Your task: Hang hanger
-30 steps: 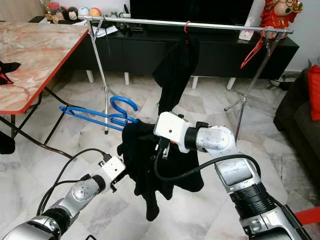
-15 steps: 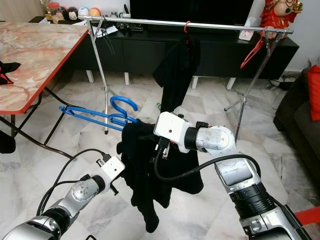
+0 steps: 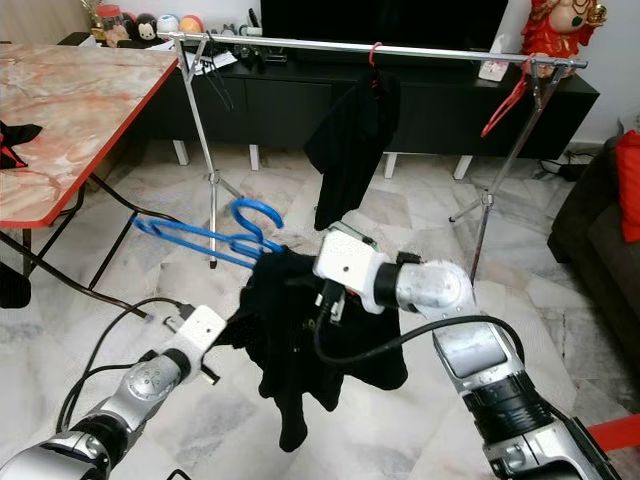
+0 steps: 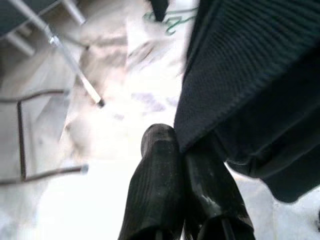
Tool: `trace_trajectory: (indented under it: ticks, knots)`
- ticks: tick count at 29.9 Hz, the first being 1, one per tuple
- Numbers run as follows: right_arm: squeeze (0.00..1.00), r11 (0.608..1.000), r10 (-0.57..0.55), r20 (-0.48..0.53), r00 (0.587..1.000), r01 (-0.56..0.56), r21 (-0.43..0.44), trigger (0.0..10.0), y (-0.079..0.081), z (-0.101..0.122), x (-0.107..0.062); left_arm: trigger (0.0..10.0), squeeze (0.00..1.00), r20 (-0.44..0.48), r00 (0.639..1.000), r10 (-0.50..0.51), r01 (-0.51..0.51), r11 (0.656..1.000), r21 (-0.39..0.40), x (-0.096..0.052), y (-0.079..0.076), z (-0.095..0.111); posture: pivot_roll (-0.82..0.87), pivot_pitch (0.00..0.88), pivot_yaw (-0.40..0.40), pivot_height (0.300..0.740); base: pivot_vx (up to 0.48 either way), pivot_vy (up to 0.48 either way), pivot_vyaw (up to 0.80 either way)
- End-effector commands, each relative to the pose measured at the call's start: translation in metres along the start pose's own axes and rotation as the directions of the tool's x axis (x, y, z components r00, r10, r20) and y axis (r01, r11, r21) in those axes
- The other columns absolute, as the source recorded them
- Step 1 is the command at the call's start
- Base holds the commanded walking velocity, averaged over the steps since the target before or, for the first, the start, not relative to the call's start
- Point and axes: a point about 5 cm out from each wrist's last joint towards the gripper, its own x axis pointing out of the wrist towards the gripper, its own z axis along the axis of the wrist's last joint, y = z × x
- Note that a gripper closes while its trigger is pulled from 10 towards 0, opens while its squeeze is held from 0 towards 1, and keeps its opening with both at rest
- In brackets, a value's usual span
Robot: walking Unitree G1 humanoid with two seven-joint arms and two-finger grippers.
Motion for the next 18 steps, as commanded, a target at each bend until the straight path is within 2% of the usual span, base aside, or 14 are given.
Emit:
trace_trajectory:
  ticks: [1, 3, 7, 8, 9, 10, 11, 12, 13, 15, 18]
  knots:
    - [0.0, 1.0, -0.015, 0.079, 0.997, 0.013, 0.025, 0.0, -0.003, 0.004, -0.01, 0.0, 0.0, -0.076, 0.995, 0.067, -0.072, 0.995, -0.071, -0.006, 0.007, -0.016, -0.11, 0.085, -0.046, 0.74, 0.0, 0.0, 0.0]
    - [0.0, 0.999, -0.006, 0.091, 0.996, 0.003, 0.04, 0.0, -0.002, 0.003, -0.011, 0.0, 0.0, -0.086, 0.993, 0.08, -0.087, 0.993, -0.081, -0.006, 0.009, -0.017, -0.11, 0.085, -0.046, 0.74, 0.0, 0.0, 0.0]
    - [0.0, 0.993, 0.061, 0.092, 0.994, -0.07, 0.096, 0.0, 0.011, -0.013, -0.019, 0.0, 0.0, -0.148, 0.981, 0.127, -0.147, 0.98, -0.134, -0.011, 0.018, -0.027, -0.11, 0.092, -0.043, 0.74, 0.0, 0.0, 0.0]
    - [0.0, 0.99, 0.072, 0.097, 0.993, -0.083, 0.118, 0.0, 0.015, -0.018, -0.022, 0.5, 0.0, -0.159, 0.979, 0.129, -0.152, 0.978, -0.144, -0.012, 0.019, -0.03, -0.11, 0.092, -0.043, 0.74, 0.0, 0.0, 0.0]
    - [0.0, 0.99, 0.072, 0.097, 0.993, -0.083, 0.118, 0.0, 0.015, -0.018, -0.022, 0.5, 0.0, -0.159, 0.979, 0.129, -0.152, 0.978, -0.144, -0.012, 0.019, -0.03, -0.11, 0.092, -0.043, 0.74, 0.0, 0.0, 0.0]
    - [0.0, 0.979, 0.115, 0.103, 0.988, -0.131, 0.155, 0.0, 0.023, -0.025, -0.026, 8.2, 0.0, -0.17, 0.977, 0.13, -0.159, 0.973, -0.166, -0.014, 0.019, -0.033, -0.11, 0.102, -0.041, 0.74, 0.0, 0.0, 0.0]
    - [0.0, 0.979, 0.115, 0.103, 0.988, -0.131, 0.155, 0.0, 0.023, -0.025, -0.026, 8.2, 0.0, -0.17, 0.977, 0.13, -0.159, 0.973, -0.166, -0.014, 0.019, -0.033, -0.11, 0.102, -0.041, 0.74, 0.0, 0.0, 0.0]
    - [0.0, 0.978, 0.134, 0.077, 0.988, -0.145, 0.151, 0.0, 0.027, -0.031, -0.029, 9.5, 0.0, -0.179, 0.975, 0.132, -0.163, 0.972, -0.17, -0.015, 0.019, -0.035, -0.11, 0.102, -0.041, 0.74, 0.0, 0.0, 0.0]
    - [0.0, 0.98, 0.159, -0.023, 0.987, -0.155, 0.124, 0.0, 0.032, -0.045, -0.032, 10.0, 0.0, -0.193, 0.973, 0.128, -0.162, 0.972, -0.172, -0.017, 0.019, -0.039, -0.11, 0.109, -0.037, 0.74, 0.0, 0.0, 0.0]
    - [0.0, 0.983, 0.173, -0.121, 0.977, -0.164, 0.087, 0.0, 0.035, -0.056, -0.037, 10.0, 0.0, -0.2, 0.972, 0.127, -0.163, 0.972, -0.172, -0.019, 0.02, -0.042, -0.11, 0.109, -0.037, 0.74, 0.0, 0.0, 0.0]
    - [0.0, 0.986, 0.159, -0.166, 0.973, -0.148, 0.076, 0.0, 0.032, -0.062, -0.043, 10.0, 0.0, -0.206, 0.97, 0.127, -0.163, 0.972, -0.169, -0.021, 0.02, -0.045, -0.11, 0.116, -0.032, 0.74, 0.0, 0.0, 0.0]
